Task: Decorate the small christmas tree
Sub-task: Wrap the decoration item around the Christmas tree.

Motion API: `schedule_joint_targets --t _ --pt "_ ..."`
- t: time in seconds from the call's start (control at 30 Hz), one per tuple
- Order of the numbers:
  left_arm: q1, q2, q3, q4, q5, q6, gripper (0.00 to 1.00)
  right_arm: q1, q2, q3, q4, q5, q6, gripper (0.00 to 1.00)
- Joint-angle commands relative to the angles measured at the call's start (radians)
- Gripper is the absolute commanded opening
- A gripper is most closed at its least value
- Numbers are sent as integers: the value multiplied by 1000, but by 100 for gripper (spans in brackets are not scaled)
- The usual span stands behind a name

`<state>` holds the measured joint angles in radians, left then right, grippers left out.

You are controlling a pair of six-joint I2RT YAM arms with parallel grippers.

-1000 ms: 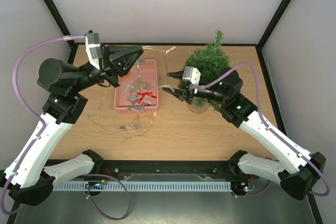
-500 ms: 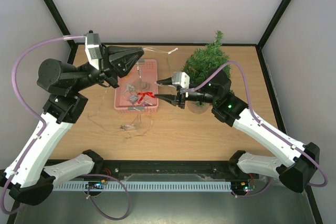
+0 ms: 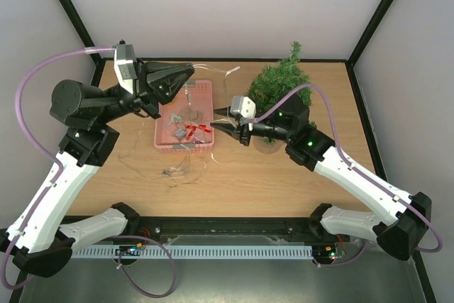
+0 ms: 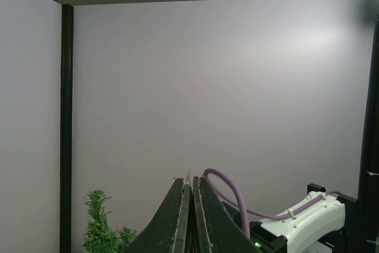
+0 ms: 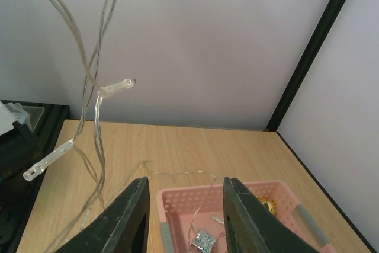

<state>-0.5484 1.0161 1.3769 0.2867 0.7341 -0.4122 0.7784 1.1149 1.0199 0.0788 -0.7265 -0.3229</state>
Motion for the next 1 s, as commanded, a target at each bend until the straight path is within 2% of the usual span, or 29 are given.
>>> schedule_joint_targets --t 0.0,0.37,0.57,0.7,0.8,0.97 --pt "5 -5 -1 57 10 -4 3 5 14 25 -18 -3 22 35" --pt "4 1 -12 72 8 -3 3 5 18 -1 29 -94 123 33" --pt "5 0 -16 62 5 10 2 4 3 11 -1 -28 140 33" --pt "5 6 -12 47 -4 24 2 5 -11 43 -91 22 157 34" --pt "4 10 -12 48 -2 26 2 5 -44 34 -127 21 170 34" --pt "5 7 -28 59 -4 24 2 5 -112 -23 -82 -31 228 36"
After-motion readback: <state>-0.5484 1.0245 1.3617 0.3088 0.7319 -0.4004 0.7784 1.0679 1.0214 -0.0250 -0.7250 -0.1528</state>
